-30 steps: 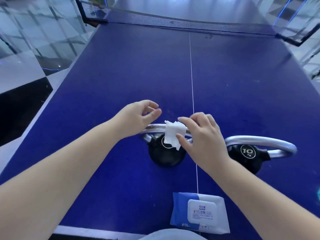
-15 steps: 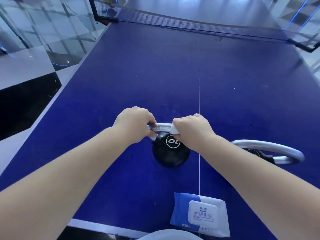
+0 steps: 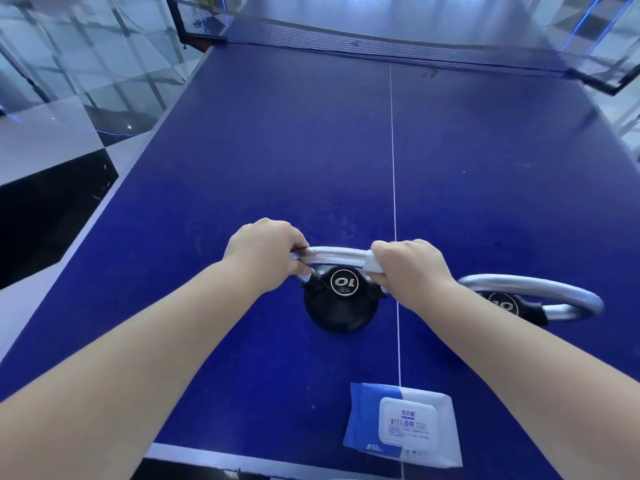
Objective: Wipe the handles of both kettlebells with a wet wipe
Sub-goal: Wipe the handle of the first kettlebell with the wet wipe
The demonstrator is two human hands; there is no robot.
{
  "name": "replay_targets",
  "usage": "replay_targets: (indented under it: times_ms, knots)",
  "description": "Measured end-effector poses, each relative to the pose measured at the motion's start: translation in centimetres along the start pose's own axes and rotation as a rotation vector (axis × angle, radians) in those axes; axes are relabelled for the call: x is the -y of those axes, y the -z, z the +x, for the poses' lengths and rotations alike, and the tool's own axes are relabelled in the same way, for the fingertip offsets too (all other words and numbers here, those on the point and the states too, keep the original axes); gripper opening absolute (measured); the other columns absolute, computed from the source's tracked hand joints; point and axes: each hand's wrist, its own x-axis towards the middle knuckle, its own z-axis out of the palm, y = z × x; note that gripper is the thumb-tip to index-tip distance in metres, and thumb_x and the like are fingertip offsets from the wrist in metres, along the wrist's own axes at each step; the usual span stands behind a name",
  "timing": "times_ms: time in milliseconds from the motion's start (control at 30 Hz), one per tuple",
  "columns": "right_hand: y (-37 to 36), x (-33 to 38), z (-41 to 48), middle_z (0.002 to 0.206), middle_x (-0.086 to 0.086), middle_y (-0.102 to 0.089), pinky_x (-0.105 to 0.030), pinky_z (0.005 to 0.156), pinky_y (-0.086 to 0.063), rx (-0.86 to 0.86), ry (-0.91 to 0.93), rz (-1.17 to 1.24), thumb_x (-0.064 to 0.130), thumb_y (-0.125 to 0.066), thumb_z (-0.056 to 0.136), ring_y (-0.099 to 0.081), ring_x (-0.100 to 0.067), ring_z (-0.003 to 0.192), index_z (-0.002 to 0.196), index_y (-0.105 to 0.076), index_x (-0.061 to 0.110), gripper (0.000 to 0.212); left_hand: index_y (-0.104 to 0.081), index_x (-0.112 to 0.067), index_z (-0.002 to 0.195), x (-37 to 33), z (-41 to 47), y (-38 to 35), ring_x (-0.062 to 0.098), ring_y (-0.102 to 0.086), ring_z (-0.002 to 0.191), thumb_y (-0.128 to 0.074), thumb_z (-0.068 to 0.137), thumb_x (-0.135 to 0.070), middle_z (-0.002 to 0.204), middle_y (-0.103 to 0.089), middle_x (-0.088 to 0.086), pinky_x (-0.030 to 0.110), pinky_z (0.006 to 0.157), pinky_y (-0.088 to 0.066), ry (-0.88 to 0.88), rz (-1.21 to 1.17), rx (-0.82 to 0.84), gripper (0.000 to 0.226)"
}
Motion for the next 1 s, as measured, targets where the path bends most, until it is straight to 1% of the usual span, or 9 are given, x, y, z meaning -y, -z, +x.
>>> replay_targets:
  times_ms: [67, 200, 267, 367, 467, 567, 700, 800, 1000]
  knots:
    - [-0.4, -0.8, -0.5, 0.055, 0.006, -0.039, -0.029, 0.046, -0.018, 0.021, -0.057, 0.06, 0.023, -0.059, 0.088, -0.042, -0.024, 0.056, 0.067, -0.034, 0.021, 0.033, -0.073, -0.036, 0.094, 0.0, 0.3, 0.0, 0.019, -0.06, 0.084, -0.078, 0.07, -0.052, 0.085, -0.065, -0.009, 0.026, 0.057, -0.042, 0.019, -0.005, 0.014, 0.029]
    - [-1.7, -1.1, -1.1, 0.057, 0.006, -0.041, -0.03, 0.048, -0.028, 0.059, -0.198, 0.258, 0.018, -0.057, 0.088, -0.04, -0.021, 0.056, 0.063, -0.029, 0.023, 0.038, -0.072, -0.036, 0.094, 0.3, 0.8, -0.3, 0.02, -0.062, 0.085, -0.081, 0.068, -0.052, 0.088, -0.068, -0.009, 0.029, 0.06, -0.049, 0.036, -0.023, 0.029, 0.032]
    - [-2.3, -1.0, -1.3, 0.058, 0.006, -0.044, -0.03, 0.047, -0.03, 0.037, -0.269, 0.36, 0.017, -0.057, 0.089, -0.043, -0.022, 0.057, 0.066, -0.035, 0.024, 0.032, -0.072, -0.036, 0.093, 0.6, 0.9, -0.6, 0.02, -0.063, 0.086, -0.081, 0.067, -0.053, 0.09, -0.069, -0.01, 0.029, 0.06, -0.05, 0.037, -0.042, 0.037, 0.033]
    - [-3.7, -0.6, -1.5, 0.061, 0.003, -0.054, -0.036, 0.053, -0.041, -0.004, -0.405, 0.544, 0.018, -0.056, 0.086, -0.051, -0.027, 0.06, 0.065, -0.044, 0.023, 0.025, -0.072, -0.037, 0.091, 0.8, 1.0, -0.7, 0.019, -0.063, 0.086, -0.081, 0.064, -0.055, 0.089, -0.07, -0.011, 0.031, 0.061, -0.052, 0.028, -0.078, 0.039, 0.034]
    - [-5.1, -0.2, -1.8, 0.072, -0.007, -0.069, -0.044, 0.06, -0.053, -0.025, -0.552, 0.895, 0.023, -0.052, 0.082, -0.061, -0.033, 0.066, 0.069, -0.059, 0.016, 0.016, -0.073, -0.036, 0.091, 0.7, 0.8, -0.7, 0.019, -0.062, 0.087, -0.083, 0.063, -0.056, 0.088, -0.069, -0.012, 0.032, 0.063, -0.053, 0.035, -0.099, 0.028, 0.036]
    - [-6.3, 0.6, -2.2, 0.068, -0.005, -0.063, -0.037, 0.059, -0.045, -0.081, -0.643, 1.232, 0.031, -0.053, 0.077, -0.051, -0.021, 0.06, 0.068, -0.058, 0.014, 0.021, -0.073, -0.037, 0.09, 0.5, 0.5, -0.8, 0.017, -0.06, 0.081, -0.083, 0.063, -0.055, 0.081, -0.066, -0.012, 0.032, 0.06, -0.05, 0.054, -0.109, 0.006, 0.034]
    - [-7.4, 1.9, -2.3, 0.062, 0.003, -0.046, -0.021, 0.048, -0.037, -0.146, -0.754, 1.489, 0.016, -0.06, 0.085, -0.039, -0.012, 0.055, 0.073, -0.059, 0.01, 0.014, -0.074, -0.034, 0.094, 0.0, -0.4, -0.7, 0.005, -0.049, 0.062, -0.082, 0.068, -0.051, 0.062, -0.055, -0.016, 0.027, 0.056, -0.039, 0.076, -0.13, -0.025, 0.032]
    - [-8.1, 2.4, -2.0, 0.06, 0.004, -0.042, -0.013, 0.04, -0.034, -0.159, -0.816, 1.599, 0.016, -0.062, 0.087, -0.036, -0.009, 0.051, 0.077, -0.058, 0.012, 0.011, -0.075, -0.033, 0.097, -0.5, -0.7, -0.5, 0.007, -0.046, 0.057, -0.08, 0.07, -0.05, 0.055, -0.049, -0.015, 0.032, 0.057, -0.045, 0.092, -0.115, -0.038, 0.032]
    - [-8.2, 2.3, -2.1, 0.06, 0.004, -0.042, -0.014, 0.041, -0.034, -0.167, -0.811, 1.659, 0.015, -0.064, 0.086, -0.038, -0.005, 0.049, 0.071, -0.054, 0.015, 0.017, -0.075, -0.032, 0.102, -0.8, -0.9, -0.7, 0.012, -0.048, 0.068, -0.078, 0.073, -0.049, 0.063, -0.052, -0.019, 0.04, 0.068, -0.053, 0.098, -0.102, -0.057, 0.034]
